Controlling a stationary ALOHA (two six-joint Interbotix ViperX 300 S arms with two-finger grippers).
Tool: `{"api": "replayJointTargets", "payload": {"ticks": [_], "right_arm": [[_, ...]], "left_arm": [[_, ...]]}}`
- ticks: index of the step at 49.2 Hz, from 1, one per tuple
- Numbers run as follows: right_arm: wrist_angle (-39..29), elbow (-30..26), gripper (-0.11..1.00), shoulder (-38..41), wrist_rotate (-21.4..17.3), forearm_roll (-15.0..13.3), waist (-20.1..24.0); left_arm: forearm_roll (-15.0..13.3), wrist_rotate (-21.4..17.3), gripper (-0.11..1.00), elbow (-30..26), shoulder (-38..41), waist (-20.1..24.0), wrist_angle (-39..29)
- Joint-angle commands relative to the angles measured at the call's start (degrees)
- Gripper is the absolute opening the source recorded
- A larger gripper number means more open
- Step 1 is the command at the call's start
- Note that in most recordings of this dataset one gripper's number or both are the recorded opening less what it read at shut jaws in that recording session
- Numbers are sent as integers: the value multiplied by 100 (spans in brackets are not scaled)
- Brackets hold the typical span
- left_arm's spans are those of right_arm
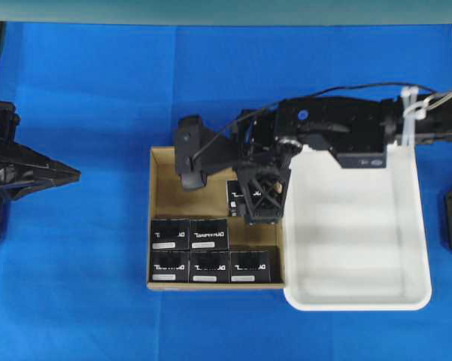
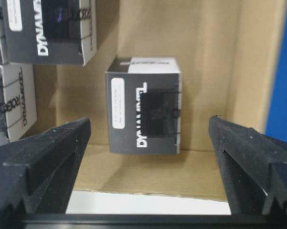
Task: Pick the box from inside the cardboard box.
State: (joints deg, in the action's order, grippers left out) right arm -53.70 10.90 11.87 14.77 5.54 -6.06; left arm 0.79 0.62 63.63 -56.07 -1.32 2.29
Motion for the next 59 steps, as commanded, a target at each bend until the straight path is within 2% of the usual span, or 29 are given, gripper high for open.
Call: {"api": "replayJointTargets", "payload": {"ticks": [1,15,51,55,59], "right_arm": [[79,70,99,97,9,18,18],[642,299,99,237,9,0,26],[809,316,99,606,-26,-9,79],[765,316,95,615,-26,-18,114],[765,316,83,615,-18,-26,132]], "left_arm": [[9,0,-7,-167,26,-9,26],[9,-9,-7,-158,62,-9,26],[18,-9,-7,-158,70,-9,26],[18,-9,-7,-158,70,-9,26],[18,-9,-7,-167,70,0,26]]}}
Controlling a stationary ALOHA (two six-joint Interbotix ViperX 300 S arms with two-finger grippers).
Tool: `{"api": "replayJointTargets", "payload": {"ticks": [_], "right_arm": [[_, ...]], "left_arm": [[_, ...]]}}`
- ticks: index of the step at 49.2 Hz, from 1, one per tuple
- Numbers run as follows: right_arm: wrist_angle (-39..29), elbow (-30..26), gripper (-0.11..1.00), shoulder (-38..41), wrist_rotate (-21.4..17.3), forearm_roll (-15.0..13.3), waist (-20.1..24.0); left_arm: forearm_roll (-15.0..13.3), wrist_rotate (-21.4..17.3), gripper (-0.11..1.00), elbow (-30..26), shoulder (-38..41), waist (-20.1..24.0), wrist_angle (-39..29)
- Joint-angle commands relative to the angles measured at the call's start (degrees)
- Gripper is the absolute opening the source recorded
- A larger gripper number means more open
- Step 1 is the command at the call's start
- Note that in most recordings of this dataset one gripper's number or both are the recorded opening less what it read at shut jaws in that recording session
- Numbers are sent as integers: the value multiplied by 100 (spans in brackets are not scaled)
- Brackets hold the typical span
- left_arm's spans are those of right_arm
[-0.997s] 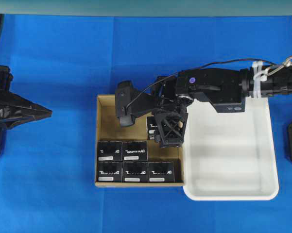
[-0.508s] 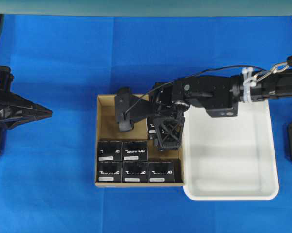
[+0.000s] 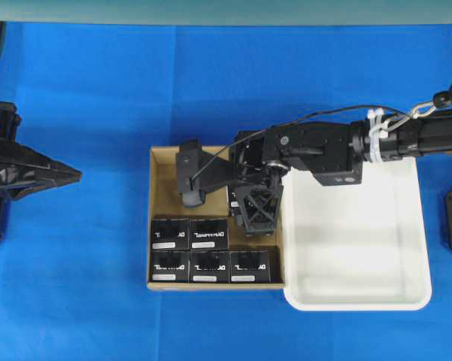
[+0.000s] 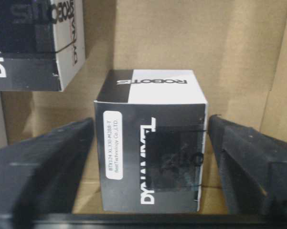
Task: Pick the box from inside the cardboard box.
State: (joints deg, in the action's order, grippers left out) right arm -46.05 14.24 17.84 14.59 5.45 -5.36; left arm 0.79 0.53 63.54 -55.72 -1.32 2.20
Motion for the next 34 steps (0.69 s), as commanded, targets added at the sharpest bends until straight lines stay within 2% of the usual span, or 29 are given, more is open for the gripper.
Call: {"api": "replayJointTargets", "payload": {"ticks": [1,4,6,18,23,34], "right_arm": [[-9,-18,79,18,0,-18,62],[-18,-18,65,18,0,-18,62],[-26,-18,62,18,0,-18,62],[-123,-53,62,-9,-18,-18,62],[-272,-255,62,-149,-70,0,9],[-1521,-1081,62,-650,-79,0,-220]], "left_arm": [[18,0,-7,-158,35,-9,35],[18,0,-7,-158,35,-9,35],[18,0,-7,-158,26,-9,35],[9,0,-7,-158,26,-9,35],[9,0,-7,-158,26,-9,35],[18,18,-7,-158,0,-9,35]]}}
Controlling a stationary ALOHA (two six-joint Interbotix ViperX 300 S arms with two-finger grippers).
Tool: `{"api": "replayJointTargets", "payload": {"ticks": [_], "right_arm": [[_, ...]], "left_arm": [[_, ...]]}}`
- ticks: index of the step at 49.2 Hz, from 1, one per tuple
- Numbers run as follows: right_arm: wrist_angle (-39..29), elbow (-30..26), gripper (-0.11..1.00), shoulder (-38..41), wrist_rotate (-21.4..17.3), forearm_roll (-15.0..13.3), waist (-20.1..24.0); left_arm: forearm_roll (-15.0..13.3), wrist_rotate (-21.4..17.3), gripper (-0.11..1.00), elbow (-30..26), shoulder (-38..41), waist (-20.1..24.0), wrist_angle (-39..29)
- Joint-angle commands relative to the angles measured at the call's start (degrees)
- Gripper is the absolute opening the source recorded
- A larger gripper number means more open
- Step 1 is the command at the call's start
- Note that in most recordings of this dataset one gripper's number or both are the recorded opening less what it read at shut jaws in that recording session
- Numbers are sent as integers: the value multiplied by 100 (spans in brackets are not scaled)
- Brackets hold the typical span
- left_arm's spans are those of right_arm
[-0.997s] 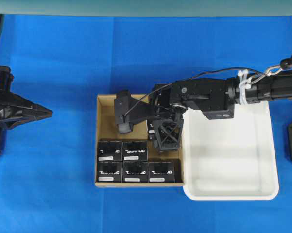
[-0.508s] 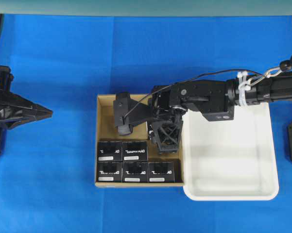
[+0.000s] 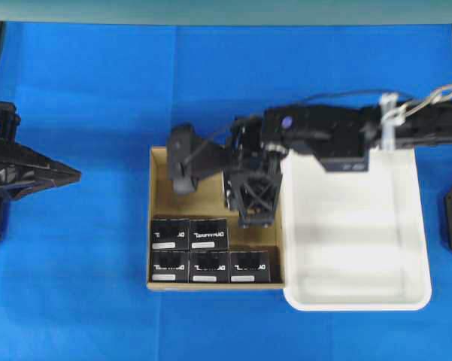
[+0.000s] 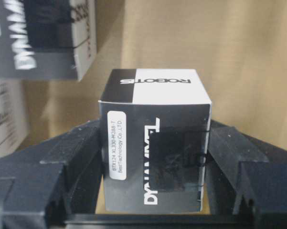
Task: Pick the box from inside the cardboard box.
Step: 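Lift the held box out and carry it right over the white tray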
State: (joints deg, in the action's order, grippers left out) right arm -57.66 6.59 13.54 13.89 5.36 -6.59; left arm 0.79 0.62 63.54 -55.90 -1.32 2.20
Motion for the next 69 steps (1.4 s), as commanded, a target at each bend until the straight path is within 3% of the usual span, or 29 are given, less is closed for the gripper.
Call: {"api": "replayJointTargets", "payload": {"ticks": [1,22,33,45,51,62,69], "right_arm": [[-501,-404,62,-272,-9,9,-114],[-3270,-2742,62,-633,-88,0,-308],[-3533,-3261,62,-650,-202,0,-299],[-3560,-2900,62,-809,-229,-9,-334],[-3577,-2452,62,-1204,-325,-35,-413],[-3437,-1090,62,-1960,-325,-79,-598],[-2804,-44,62,-2180,-237,-79,-642]], "left_arm": [[18,9,-7,-158,9,-9,35],[18,9,-7,-220,-88,-9,35],[9,18,-7,-246,-97,-44,35],[9,97,-7,-264,-97,-114,35],[9,97,-7,-264,-105,-141,35],[18,97,-7,-264,-97,-141,35],[18,97,-7,-264,-88,-141,35]]}}
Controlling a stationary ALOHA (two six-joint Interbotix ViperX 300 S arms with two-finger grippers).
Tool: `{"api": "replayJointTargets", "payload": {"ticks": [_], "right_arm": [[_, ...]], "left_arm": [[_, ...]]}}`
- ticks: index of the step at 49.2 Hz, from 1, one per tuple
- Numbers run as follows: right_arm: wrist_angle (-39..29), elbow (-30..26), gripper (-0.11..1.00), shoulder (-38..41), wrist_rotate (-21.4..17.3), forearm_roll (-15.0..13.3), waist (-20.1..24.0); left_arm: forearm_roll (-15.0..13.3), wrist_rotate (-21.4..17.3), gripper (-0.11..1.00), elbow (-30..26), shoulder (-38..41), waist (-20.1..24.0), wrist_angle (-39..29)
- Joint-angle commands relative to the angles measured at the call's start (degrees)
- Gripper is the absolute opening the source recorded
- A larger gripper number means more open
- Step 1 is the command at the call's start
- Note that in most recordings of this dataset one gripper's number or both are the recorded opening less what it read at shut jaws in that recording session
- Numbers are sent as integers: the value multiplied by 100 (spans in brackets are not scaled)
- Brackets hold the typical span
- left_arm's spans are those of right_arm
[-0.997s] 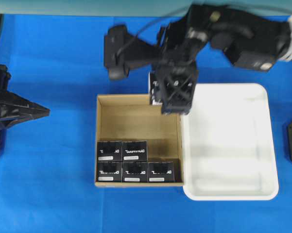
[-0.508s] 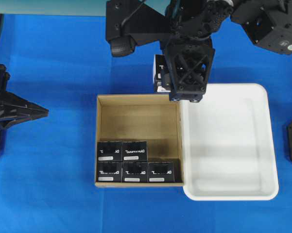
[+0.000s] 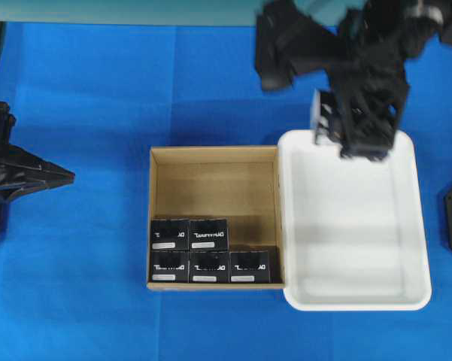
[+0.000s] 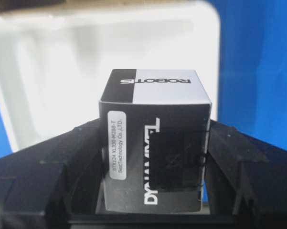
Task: Pick the box from inside the cardboard box.
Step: 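Lift the held box out and carry it right over the white tray, then lower the box into the white tray and open the right gripper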
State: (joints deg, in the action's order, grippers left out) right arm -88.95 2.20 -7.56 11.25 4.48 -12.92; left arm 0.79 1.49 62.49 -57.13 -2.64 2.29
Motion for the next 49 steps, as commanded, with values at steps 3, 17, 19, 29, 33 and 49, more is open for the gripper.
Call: {"api": "replayJointTargets", "payload": {"ticks": [3,17,19,29,33,49], "right_arm": [[694,703,62,-123,97,9,-18],[2276,2092,62,-149,633,-44,-26],[2470,2232,62,-105,677,-53,-26],[3357,2751,62,193,817,-114,-53],[3639,2856,62,343,844,-176,-79],[4201,3059,62,800,914,-193,-211]], "left_arm": [[18,9,-7,-158,35,-9,26],[9,9,-7,-193,35,-9,26],[18,9,-7,-202,26,-9,26],[9,9,-7,-202,53,-18,26],[9,9,-7,-202,53,-35,53],[18,18,-7,-211,53,-53,53]]}}
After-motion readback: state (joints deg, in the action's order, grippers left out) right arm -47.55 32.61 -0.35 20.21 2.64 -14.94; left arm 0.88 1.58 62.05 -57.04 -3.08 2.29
